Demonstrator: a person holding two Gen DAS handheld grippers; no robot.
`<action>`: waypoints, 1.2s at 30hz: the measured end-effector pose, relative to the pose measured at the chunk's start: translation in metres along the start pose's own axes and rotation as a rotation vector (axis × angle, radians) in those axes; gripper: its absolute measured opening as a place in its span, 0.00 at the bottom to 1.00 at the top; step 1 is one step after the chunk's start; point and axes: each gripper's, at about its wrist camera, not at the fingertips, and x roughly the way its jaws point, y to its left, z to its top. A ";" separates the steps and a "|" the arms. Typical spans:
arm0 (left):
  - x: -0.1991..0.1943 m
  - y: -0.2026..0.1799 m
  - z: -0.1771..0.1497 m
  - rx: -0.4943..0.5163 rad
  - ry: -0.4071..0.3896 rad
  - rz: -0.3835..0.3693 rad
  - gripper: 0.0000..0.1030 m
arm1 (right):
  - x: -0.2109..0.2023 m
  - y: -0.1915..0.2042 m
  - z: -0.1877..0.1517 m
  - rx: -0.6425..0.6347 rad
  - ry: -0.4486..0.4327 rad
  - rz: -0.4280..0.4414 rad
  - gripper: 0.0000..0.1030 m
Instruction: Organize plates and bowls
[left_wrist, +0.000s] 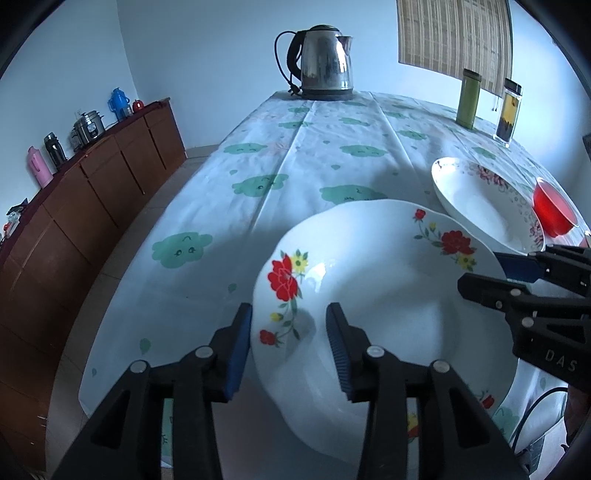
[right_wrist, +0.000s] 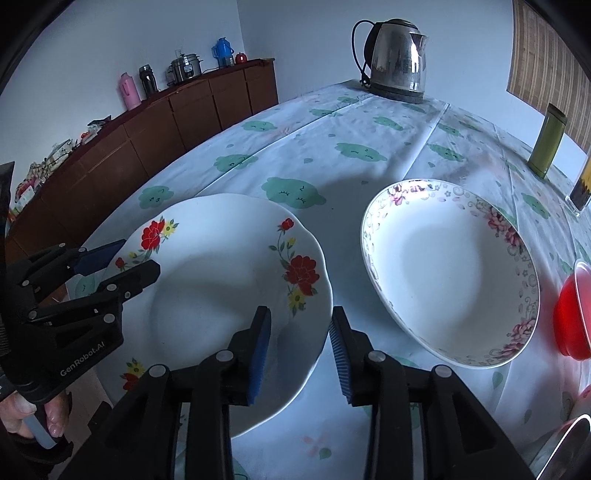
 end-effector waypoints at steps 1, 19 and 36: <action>0.001 -0.001 0.000 -0.001 0.001 -0.001 0.41 | 0.000 0.000 0.000 0.002 -0.001 0.007 0.38; -0.012 -0.005 0.004 -0.016 -0.046 -0.002 0.62 | -0.019 -0.002 0.002 0.003 -0.051 0.042 0.49; -0.027 -0.007 0.024 -0.016 -0.108 0.016 0.87 | -0.036 -0.016 0.010 0.028 -0.047 0.048 0.51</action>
